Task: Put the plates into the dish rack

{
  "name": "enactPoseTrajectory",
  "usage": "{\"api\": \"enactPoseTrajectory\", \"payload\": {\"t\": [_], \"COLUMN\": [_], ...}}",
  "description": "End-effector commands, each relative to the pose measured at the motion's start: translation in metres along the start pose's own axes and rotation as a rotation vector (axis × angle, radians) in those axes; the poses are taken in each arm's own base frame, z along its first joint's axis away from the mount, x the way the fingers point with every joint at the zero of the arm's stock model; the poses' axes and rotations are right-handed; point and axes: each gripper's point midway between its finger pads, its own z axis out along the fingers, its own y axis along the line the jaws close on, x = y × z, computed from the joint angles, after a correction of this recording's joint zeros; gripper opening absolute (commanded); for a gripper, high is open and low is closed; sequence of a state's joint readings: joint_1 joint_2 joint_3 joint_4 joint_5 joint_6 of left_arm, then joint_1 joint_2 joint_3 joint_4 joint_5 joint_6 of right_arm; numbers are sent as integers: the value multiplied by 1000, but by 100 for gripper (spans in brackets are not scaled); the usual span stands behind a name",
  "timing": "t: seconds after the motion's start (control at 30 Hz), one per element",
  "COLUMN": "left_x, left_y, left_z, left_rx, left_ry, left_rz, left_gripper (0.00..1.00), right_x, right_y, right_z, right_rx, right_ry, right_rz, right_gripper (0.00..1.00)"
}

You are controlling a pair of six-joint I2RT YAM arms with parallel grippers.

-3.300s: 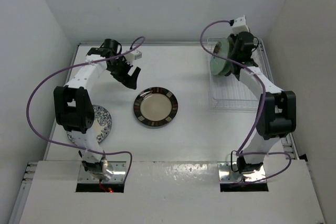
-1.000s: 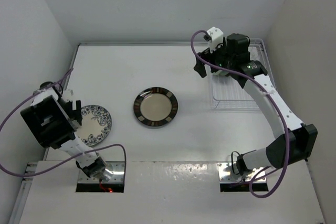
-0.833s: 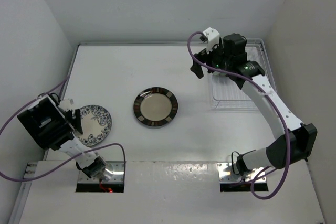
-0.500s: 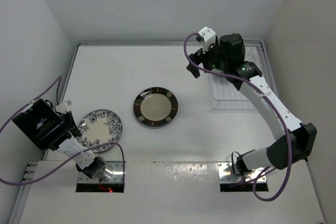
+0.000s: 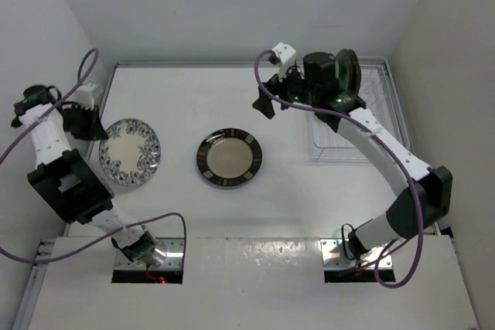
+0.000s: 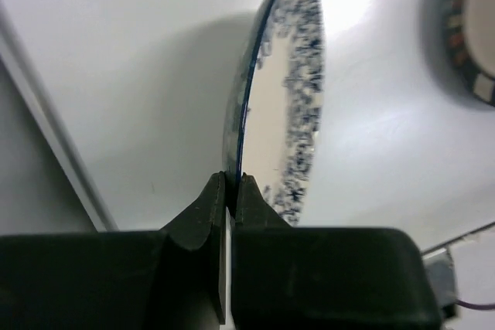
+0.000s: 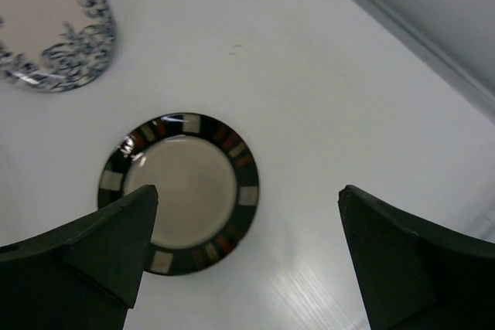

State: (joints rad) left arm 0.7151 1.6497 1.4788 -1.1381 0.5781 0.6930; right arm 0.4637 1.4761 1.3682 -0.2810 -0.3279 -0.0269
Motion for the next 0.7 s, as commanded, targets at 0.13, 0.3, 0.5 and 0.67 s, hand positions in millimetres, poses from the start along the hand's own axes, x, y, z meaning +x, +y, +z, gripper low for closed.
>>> {"api": "enactPoseTrajectory", "payload": {"t": [0.13,0.3,0.5,0.67], "left_x": [-103,-142,-150,-148], "left_y": [-140,-212,-274,-305], "left_z": [-21,-30,-22,-20], "left_rx": [279,425,614,692], "left_ry": [-245,-331,-316,-305], "left_rz": [293,447,541,607], "left_gripper": [0,0,0,0], "right_x": [-26,-22,-12,-1], "right_y": [72,67,67,91], "right_z": [71,104,118,120], "right_rx": [-253,-240,-261,-404], "right_ry": [-109,-106,-127,-113], "right_rz": [107,192,241,296], "right_gripper": [100,100,100,86]}}
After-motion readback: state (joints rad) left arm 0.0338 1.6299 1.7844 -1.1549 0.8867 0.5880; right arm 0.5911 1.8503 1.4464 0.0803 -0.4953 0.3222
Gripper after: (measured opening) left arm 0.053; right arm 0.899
